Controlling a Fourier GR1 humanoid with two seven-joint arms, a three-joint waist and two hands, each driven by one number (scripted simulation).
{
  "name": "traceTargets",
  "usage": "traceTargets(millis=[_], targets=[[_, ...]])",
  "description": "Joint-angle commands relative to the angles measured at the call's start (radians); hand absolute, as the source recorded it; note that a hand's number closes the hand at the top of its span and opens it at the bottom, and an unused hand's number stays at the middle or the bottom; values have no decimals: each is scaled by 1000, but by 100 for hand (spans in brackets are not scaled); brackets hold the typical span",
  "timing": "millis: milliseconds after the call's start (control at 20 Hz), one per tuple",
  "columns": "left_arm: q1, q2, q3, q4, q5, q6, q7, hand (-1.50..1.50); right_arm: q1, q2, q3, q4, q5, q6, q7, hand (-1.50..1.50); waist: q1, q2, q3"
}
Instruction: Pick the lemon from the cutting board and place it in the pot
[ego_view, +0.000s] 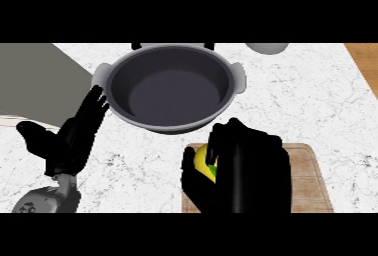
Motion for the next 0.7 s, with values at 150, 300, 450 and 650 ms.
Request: traceTargets(millis=[150, 300, 450, 650], targets=[[-19, 3, 7, 8, 17, -21, 37, 0, -344, 20, -50, 32, -69, 125, 238, 150, 15, 3, -1], [-15, 13, 11, -2, 25, -46, 12, 0, -448, 20, -130, 122, -151, 116, 229, 150, 31, 2, -2], [-39, -24, -11, 28, -12, -8, -3, 0, -515, 20, -193, 202, -205, 92, 218, 150, 24, 5, -2], [-62, -32, -29, 39, -36, 5, 14, 0, -616, 20, -274, 358, -260, 41, 215, 150, 37, 8, -2]])
